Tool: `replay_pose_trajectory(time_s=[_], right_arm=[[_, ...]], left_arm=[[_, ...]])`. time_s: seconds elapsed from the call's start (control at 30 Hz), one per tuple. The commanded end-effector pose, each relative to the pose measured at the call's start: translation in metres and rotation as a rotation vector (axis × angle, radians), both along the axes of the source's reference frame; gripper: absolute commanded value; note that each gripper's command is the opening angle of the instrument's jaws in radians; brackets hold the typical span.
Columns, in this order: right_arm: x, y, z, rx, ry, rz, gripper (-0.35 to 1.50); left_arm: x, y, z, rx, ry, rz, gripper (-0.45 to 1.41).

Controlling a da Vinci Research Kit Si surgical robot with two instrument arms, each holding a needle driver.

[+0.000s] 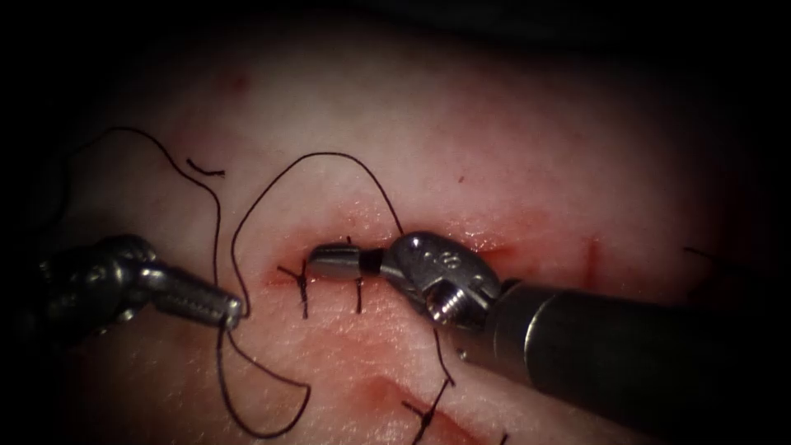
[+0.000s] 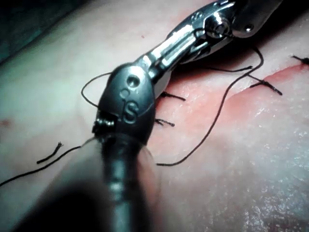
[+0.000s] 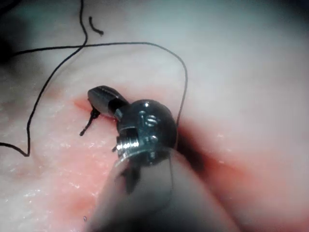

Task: Wound Closure
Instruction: Loop the suture a single time clockwise around the right tool.

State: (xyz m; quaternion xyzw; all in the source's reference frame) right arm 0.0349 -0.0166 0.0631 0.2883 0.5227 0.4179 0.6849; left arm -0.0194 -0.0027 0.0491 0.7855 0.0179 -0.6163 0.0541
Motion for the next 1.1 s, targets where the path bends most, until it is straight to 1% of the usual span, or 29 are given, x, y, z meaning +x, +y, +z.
replay_pose_trajectory(time_s=[0.03,0.17,0.2,0.3,0.37,0.47,0.6,0.7,0.87,0.9,1.0,1.07,1.1], right_arm=[[0.0019,0.0,0.0011,0.008,0.009,-0.001,-0.35],[0.0036,0.0006,0.0026,0.015,0.009,0.006,-0.35],[0.0047,0.0011,0.0034,0.028,0.018,0.035,-0.35],[0.0062,0.002,0.0048,0.039,0.032,0.051,-0.35],[0.0074,0.0028,0.0062,0.065,0.054,0.085,-0.35],[0.0084,0.0039,0.0073,0.084,0.066,0.129,-0.35],[0.0092,0.0052,0.0079,0.091,0.134,0.205,-0.35],[0.0093,0.006,0.0075,0.099,0.209,0.268,-0.35],[0.0085,0.0073,0.0063,0.136,0.354,0.314,-0.35],[0.008,0.0078,0.0055,0.138,0.421,0.324,-0.35],[0.0073,0.0087,0.004,0.136,0.524,0.345,-0.35],[0.0067,0.01,0.0015,0.126,0.605,0.367,-0.35],[0.0066,0.0103,0.0009,0.119,0.619,0.37,-0.35]], left_arm=[[-0.0003,0.0009,0.0002,-0.005,0.001,-0.005,-0.45],[-0.0006,0.0002,-0.0007,-0.033,0.005,-0.011,-0.45],[-0.0007,-0.0002,-0.0009,-0.063,0.007,-0.021,-0.45],[-0.0007,-0.0007,-0.0007,-0.105,0.002,-0.033,-0.45],[-0.0008,-0.0011,-0.0005,-0.14,-0.01,-0.041,-0.45],[-0.0008,-0.0014,-0.0004,-0.161,-0.02,-0.046,-0.45],[-0.0009,-0.0018,-0.0004,-0.18,-0.034,-0.05,-0.45],[-0.0007,-0.002,-0.0003,-0.196,-0.047,-0.055,-0.45],[-0.0003,-0.002,0.0006,-0.127,-0.003,-0.047,-0.45],[-0.0001,-0.0018,0.0013,-0.101,0.007,-0.046,-0.45],[-0.0001,-0.0019,0.003,-0.041,0.017,-0.04,-0.45],[-0.0002,-0.0023,0.0052,0.024,0.011,-0.027,-0.45],[-0.0002,-0.0025,0.0057,0.028,0.012,-0.028,-0.45]])
